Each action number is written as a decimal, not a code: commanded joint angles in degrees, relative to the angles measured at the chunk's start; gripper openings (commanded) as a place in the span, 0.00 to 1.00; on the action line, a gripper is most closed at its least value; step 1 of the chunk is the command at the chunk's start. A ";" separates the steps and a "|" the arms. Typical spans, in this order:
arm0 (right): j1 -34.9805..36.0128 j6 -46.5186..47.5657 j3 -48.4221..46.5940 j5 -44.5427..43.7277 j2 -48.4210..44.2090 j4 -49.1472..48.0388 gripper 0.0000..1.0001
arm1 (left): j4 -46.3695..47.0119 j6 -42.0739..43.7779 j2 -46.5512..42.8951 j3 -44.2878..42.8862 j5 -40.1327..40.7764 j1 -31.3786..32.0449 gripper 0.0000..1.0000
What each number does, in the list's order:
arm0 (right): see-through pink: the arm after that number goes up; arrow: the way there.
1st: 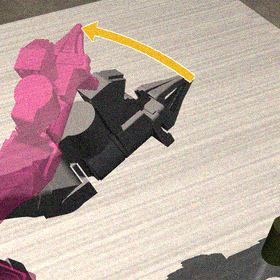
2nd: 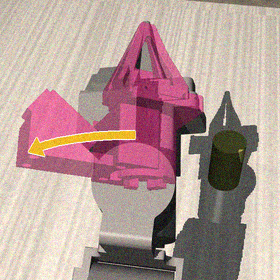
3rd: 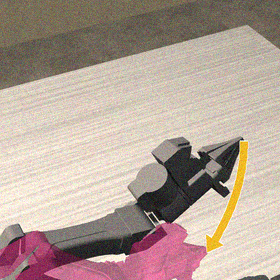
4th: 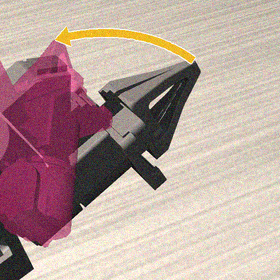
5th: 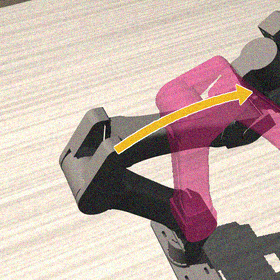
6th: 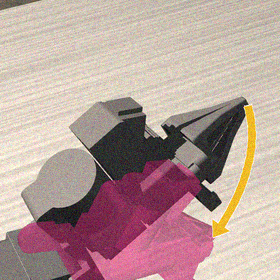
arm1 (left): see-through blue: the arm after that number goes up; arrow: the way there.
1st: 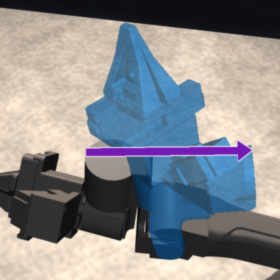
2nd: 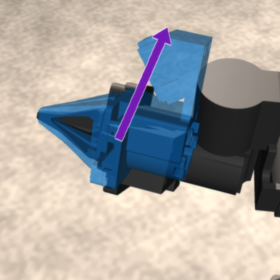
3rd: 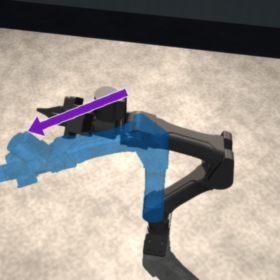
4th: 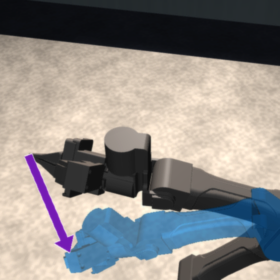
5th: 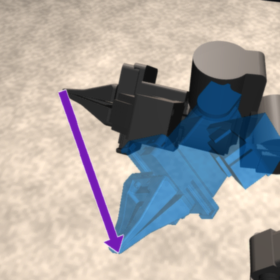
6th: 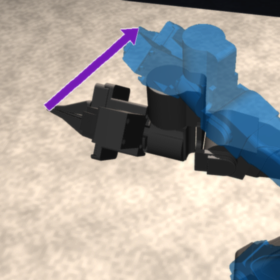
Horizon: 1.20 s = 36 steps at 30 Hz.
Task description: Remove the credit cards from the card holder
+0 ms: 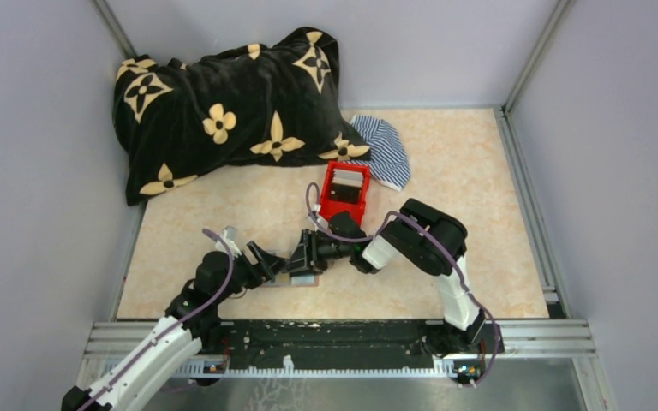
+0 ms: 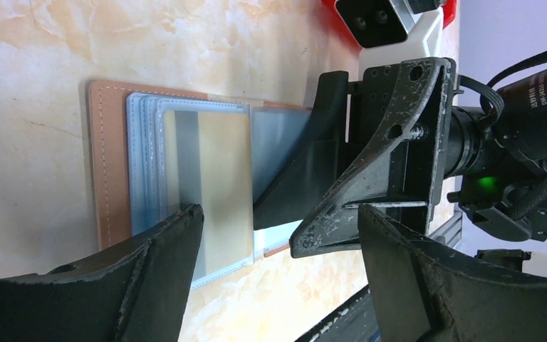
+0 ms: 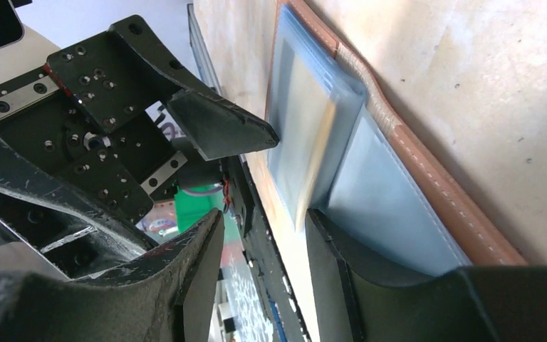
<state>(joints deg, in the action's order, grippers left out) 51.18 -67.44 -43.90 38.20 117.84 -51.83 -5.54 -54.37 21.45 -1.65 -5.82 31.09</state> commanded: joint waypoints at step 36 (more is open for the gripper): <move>-0.20 -5.95 -4.44 0.17 6.20 -7.62 0.41 | -7.43 0.04 -3.07 3.80 -0.15 0.03 0.84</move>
<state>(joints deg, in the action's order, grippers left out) 51.20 -72.29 -47.75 38.30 122.54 -54.92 -5.78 -54.22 19.05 -1.65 -5.61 31.09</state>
